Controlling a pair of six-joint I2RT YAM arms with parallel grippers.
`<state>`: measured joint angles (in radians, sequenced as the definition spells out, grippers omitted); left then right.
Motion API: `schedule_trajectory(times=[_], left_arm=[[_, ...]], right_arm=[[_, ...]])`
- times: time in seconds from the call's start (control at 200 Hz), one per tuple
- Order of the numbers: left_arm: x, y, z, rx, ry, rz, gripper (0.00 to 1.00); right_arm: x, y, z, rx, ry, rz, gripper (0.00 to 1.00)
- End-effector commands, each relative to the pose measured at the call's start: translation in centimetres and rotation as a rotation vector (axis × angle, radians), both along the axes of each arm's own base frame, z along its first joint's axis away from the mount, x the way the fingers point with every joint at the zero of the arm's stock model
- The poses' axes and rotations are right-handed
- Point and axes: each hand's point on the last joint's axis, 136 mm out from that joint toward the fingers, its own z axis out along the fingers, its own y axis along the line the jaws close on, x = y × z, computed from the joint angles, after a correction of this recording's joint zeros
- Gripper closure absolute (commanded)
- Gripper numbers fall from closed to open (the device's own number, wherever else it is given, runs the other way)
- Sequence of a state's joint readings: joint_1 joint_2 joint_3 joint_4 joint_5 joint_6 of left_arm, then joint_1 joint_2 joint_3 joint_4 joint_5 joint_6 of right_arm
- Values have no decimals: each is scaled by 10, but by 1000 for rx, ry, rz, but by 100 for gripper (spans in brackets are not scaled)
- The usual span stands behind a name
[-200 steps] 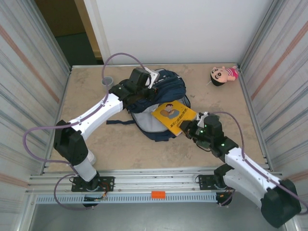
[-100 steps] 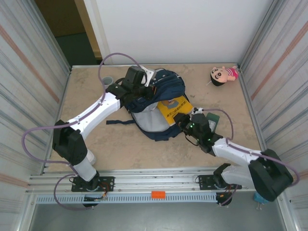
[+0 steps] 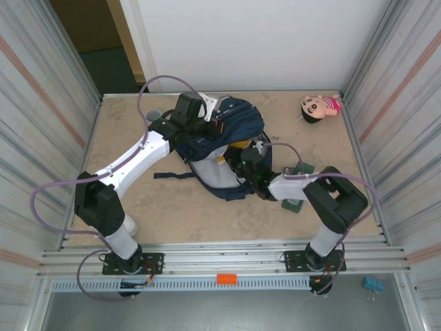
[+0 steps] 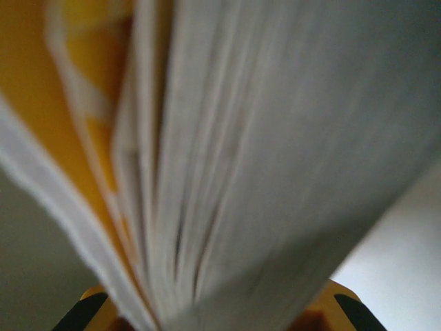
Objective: Pack the student bag
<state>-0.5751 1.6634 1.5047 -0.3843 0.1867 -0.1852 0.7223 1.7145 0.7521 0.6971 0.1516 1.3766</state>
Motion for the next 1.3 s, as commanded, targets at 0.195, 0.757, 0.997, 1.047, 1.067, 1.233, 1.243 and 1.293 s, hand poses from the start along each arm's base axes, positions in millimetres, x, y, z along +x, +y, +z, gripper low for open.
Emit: schedule_trajectory(times=[0.195,0.757,0.997,1.047,1.067,1.233,1.243,1.293], left_arm=[[-5,0,72,-149,-147,-35,100],[7,25,54,-94,-139,37,100],[7,29,32,-58,-111,46,100],[6,29,25,-53,-97,41,100],[6,29,22,-52,-91,40,100],[-6,18,-12,-16,-23,5,100],[-7,17,-15,-13,-21,2,100],[-15,10,-33,15,1,-19,100]], right_arm=[[58,17,-4,27,-46,-127,97],[-20,-8,-45,6,163,-14,1],[-67,-43,-10,-81,131,55,1],[-79,-53,1,-103,116,70,1],[-84,-57,6,-117,111,76,1],[-117,-104,55,-289,-5,87,1],[-118,-106,56,-303,-12,92,1],[-125,-118,70,-355,-57,100,1]])
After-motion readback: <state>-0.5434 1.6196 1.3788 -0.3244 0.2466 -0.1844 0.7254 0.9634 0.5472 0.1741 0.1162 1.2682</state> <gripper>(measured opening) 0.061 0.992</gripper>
